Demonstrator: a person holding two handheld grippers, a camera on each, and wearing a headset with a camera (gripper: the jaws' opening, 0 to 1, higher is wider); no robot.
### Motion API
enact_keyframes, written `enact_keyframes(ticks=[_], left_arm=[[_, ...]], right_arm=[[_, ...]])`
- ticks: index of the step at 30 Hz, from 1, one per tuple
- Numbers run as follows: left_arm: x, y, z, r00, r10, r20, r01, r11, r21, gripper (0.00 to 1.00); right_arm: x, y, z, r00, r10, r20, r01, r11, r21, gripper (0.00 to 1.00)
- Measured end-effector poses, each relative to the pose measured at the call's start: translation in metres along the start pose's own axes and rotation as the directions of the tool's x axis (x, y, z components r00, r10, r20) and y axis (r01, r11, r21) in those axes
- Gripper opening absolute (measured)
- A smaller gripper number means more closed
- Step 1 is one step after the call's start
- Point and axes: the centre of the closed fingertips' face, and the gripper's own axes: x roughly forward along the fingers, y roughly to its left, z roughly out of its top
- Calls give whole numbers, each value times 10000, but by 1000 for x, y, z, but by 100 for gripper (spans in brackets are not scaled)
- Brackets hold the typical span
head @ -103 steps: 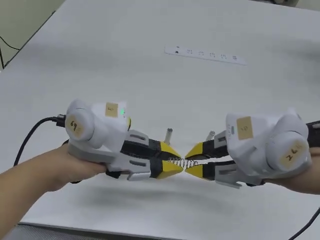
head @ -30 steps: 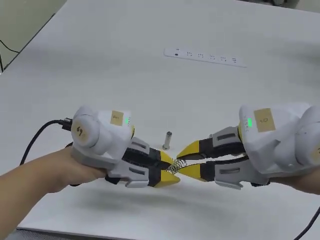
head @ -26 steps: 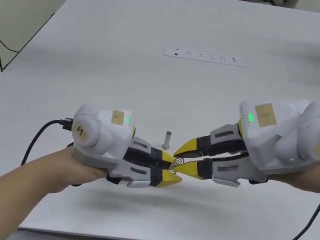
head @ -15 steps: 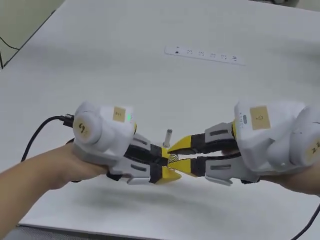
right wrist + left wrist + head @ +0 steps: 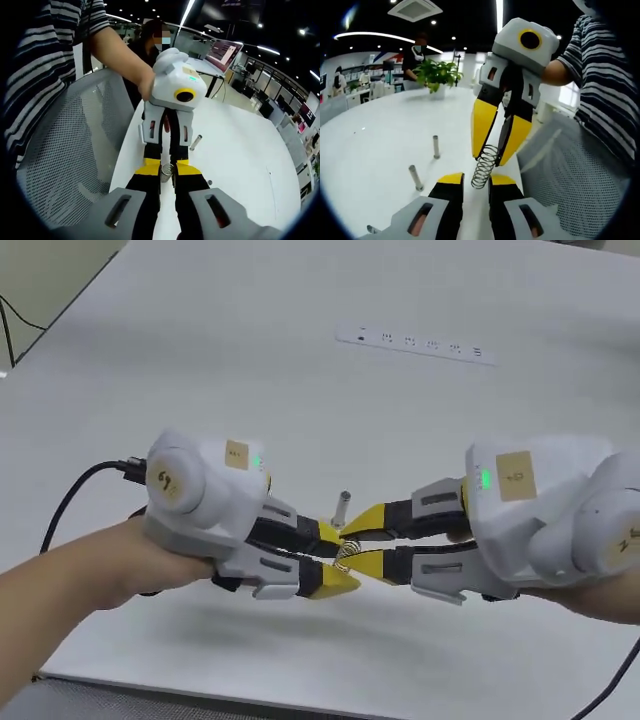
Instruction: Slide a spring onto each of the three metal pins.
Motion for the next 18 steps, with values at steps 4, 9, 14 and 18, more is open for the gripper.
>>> enact_keyframes(ticks=[4,9,14,18], left_arm=[[-4,1,2,10000,80,-52,-80,9999,72,14],[-7,0,-1,9997,37,-244,-36,10000,53,16],[-8,-1,-2,9995,-127,-292,129,9999,66,20],[-11,-2,-3,9990,-235,-379,241,9996,164,24]], right_arm=[[0,-1,1,10000,-41,13,41,9999,93,6],[1,0,-4,9997,8,-253,-6,10000,66,6],[0,0,-5,9995,47,-299,-41,9998,191,6],[-1,-1,-8,9993,19,-366,-13,9999,168,6]])
